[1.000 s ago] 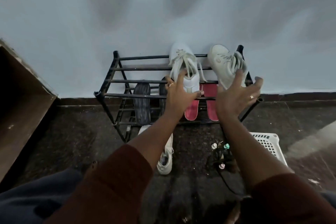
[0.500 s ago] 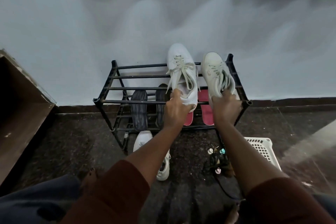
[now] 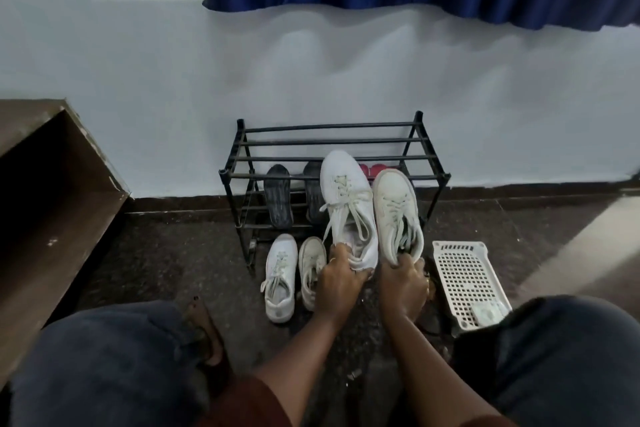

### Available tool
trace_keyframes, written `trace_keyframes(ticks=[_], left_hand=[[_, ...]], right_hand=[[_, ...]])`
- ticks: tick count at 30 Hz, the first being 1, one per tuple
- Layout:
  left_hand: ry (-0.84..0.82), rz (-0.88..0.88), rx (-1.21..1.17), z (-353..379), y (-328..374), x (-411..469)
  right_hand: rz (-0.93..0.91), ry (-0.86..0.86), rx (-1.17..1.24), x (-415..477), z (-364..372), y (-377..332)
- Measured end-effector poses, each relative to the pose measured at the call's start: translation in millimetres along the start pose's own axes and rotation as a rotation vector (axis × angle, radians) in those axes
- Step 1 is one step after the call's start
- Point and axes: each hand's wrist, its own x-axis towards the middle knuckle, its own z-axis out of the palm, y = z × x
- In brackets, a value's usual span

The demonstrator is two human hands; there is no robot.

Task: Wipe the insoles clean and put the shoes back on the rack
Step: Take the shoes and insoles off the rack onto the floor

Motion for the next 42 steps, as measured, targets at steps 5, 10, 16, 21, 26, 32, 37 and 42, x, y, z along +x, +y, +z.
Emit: trace_keyframes(ticks=[5,10,16,21,26,32,37,42], left_hand=[[-0.1,-0.073,0.138,14.1,-38.0,-51.2],[-0.269,-0.291,0.135,48.4,-84.0,-61.5],[-0.385,-0.461,0.118,90.4,-121.5,-27.0],[-0.392,-0.516,0.147,122.4,-144.9,18.5],[-0.388,-0.536,0.26,156.0,-165.1,51.8],[-0.447,-0.571,0.282,181.8,-183.0,61.2],[-0.344,-0.531,0.221,191.9,-194.4,48.9],[-0.336,-0.631,0.181,193.8,-207.6,42.3]], right_hand=[[0.059,-0.12,-0.117,-35.7,6.7,43.9],[0.172,-0.228,-0.156,-30.5,39.4,89.3],[0.272,-0.371,-0.214,9.4,92.9,128.8],[0.297,-0.397,-0.19,55.0,141.0,147.1],[0.272,-0.402,-0.161,97.0,184.0,157.2],[0.253,-0.408,-0.162,117.5,214.4,167.7],[0.237,-0.473,-0.2,119.3,226.1,169.9],[0.201,-0.572,-0.243,111.8,228.6,168.0]])
